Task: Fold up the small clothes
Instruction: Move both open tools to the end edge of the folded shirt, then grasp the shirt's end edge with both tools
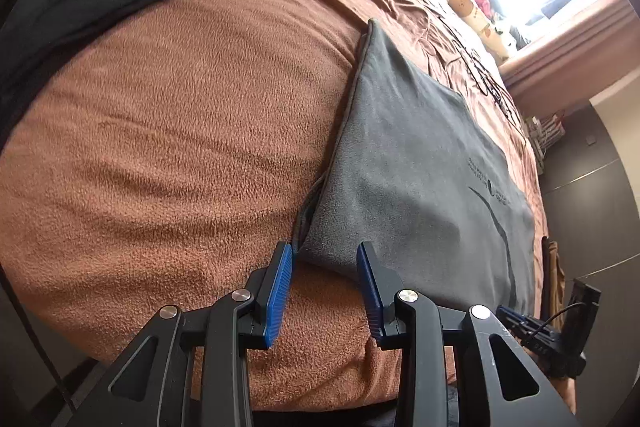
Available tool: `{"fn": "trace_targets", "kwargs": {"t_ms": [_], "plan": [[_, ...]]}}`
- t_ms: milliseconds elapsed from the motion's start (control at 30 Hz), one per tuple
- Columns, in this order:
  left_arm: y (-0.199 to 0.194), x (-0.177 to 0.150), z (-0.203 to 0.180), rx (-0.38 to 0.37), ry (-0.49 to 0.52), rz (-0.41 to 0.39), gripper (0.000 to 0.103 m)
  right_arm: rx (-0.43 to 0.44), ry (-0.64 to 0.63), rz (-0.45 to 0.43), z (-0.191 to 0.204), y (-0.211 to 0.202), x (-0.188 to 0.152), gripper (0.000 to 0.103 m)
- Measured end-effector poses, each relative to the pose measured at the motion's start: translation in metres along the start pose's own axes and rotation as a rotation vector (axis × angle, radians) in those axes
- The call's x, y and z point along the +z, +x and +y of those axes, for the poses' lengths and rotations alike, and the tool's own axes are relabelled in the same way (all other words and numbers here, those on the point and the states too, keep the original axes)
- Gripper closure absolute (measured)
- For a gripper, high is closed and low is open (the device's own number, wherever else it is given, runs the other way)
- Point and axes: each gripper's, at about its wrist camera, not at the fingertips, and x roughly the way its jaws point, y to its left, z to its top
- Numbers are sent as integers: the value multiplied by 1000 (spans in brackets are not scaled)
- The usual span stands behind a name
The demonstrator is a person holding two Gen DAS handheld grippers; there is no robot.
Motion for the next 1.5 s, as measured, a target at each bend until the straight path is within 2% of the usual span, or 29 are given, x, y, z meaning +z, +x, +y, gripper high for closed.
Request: {"fn": "trace_targets", "kwargs": {"t_ms": [233, 467, 700, 833, 933, 1033, 1167, 1267, 1333, 1500], "plan": [[12, -1, 7, -64, -68, 24, 67, 26, 12, -42, 4, -4, 12, 85], [15, -5, 16, -91, -183, -10, 67, 61, 41, -57, 3, 6, 19, 85], [11, -7, 20, -73, -304, -28, 66, 89, 49, -79, 4, 22, 36, 85], [15, -5, 14, -38, -352, -54, 66, 93, 78, -115, 2, 33, 49, 85], [12, -11, 18, -38, -429, -85, 66, 114, 109, -134, -5, 40, 58, 85], [11, -15, 18, -25, -455, -109, 66, 128, 128, -152, -11, 47, 66, 88], [12, -12, 12, 31, -449, -128, 67, 168, 176, -163, -23, 54, 77, 90], [12, -10, 9, 89, -445, -142, 79, 173, 187, -179, -28, 57, 90, 90], [12, -10, 9, 100, -455, -155, 88, 176, 200, -182, -32, 61, 98, 90], [7, -11, 7, 103, -453, -182, 94, 194, 248, -184, -46, 70, 117, 90]]}}
